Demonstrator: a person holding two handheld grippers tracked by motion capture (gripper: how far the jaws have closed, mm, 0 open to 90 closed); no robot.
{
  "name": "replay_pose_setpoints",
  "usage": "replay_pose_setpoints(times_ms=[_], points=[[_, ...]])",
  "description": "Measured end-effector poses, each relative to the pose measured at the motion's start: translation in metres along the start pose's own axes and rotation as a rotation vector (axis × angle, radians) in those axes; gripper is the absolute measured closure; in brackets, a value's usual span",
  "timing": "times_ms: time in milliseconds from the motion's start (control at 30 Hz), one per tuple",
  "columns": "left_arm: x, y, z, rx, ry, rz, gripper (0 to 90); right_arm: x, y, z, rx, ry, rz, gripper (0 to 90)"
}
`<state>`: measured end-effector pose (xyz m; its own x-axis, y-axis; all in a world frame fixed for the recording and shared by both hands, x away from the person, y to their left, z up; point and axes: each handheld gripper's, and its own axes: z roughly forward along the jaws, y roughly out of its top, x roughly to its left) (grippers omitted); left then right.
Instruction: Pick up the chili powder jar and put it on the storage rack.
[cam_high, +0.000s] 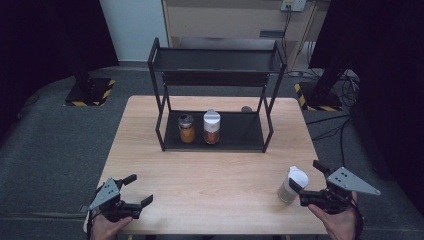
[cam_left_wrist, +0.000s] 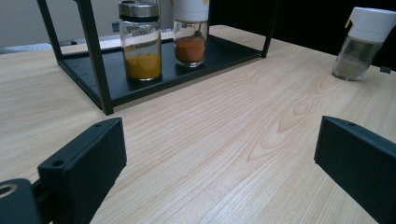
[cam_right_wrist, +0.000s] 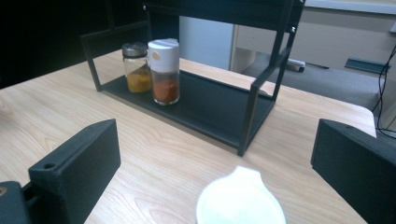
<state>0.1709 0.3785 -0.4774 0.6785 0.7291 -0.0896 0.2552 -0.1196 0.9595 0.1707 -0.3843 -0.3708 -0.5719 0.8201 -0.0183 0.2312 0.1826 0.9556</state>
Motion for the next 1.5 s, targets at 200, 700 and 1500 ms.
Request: replay_pose_setpoints(times_ms=[200,700,1500], points=[[0.0,0.0,0.0,0.001,0.001,0.001,1.5,-0.004,-0.021,-0.004,-0.004,-0.005,0.01,1.6],[-0.001,0.0,0.001,0.002,0.001,0.005,1.5,-0.009,-0.049,-0.006,0.008,-0.01,0.032,1.9],[-0.001,0.0,0.001,-0.007,-0.012,0.021,1.6,-0.012,-0.067,-0.005,-0.002,0.0,0.024,2.4]])
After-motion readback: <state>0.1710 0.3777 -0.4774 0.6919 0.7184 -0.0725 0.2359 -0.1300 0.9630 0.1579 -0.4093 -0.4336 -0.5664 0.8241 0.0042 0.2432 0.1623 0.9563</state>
